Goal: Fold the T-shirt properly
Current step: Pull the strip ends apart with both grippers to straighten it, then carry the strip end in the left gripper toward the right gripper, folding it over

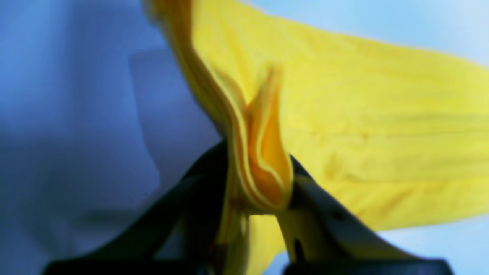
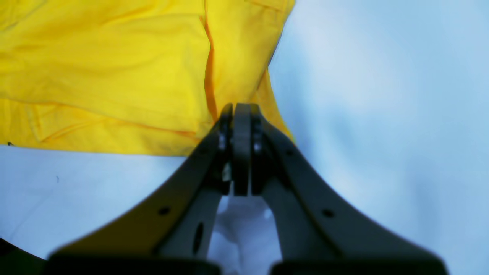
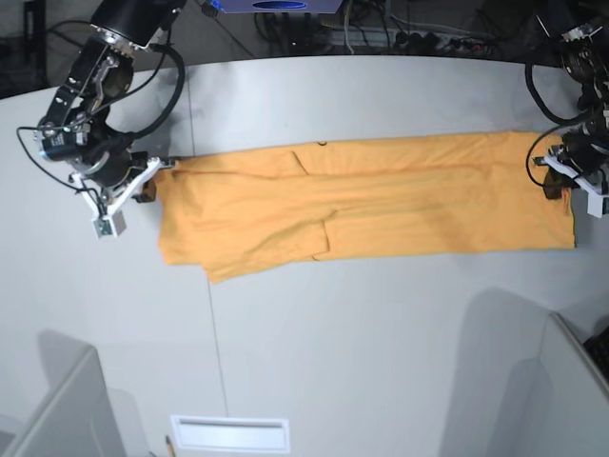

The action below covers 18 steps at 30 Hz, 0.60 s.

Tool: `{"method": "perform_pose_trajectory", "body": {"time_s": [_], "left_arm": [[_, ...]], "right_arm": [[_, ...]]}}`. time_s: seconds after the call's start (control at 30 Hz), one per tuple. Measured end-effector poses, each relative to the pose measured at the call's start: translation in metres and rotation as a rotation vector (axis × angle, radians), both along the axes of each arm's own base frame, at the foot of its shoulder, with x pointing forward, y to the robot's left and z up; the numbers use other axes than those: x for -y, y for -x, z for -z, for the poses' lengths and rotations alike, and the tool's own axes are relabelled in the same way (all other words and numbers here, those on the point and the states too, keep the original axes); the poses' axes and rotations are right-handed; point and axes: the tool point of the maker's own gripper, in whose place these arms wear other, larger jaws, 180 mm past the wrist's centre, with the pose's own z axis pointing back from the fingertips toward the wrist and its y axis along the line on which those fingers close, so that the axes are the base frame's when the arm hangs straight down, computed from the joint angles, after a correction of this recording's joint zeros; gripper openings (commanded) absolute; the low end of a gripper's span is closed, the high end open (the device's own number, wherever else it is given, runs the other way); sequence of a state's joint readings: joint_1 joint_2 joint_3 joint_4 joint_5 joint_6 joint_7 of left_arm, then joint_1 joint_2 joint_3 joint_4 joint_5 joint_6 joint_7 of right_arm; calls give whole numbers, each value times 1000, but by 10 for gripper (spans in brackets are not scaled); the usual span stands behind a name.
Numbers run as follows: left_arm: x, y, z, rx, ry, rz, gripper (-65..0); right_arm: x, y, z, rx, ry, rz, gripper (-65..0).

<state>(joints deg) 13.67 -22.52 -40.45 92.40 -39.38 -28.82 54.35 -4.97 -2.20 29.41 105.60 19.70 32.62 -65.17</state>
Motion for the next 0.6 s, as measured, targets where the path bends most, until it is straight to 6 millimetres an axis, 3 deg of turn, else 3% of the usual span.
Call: {"method": "perform_pose_trajectory", "body": {"time_s": [0.07, 0.17, 0.23, 0.37, 0.6], "left_arm": [[13, 1, -6, 8, -45, 31, -650], [49, -9, -14, 16, -132, 148, -650], [73, -14, -8, 7, -160, 214, -650], [113, -7, 19, -74, -189, 306, -650], [162, -12, 23, -55, -174, 405, -650]], "right_arm": [[0, 4, 3, -15, 3, 0, -650], [1, 3, 2, -11, 6, 1, -650], [0, -1, -1, 0, 3, 0, -650], [1, -2, -1, 2, 6, 1, -650], [2, 15, 10, -50, 8, 3, -650]]}}
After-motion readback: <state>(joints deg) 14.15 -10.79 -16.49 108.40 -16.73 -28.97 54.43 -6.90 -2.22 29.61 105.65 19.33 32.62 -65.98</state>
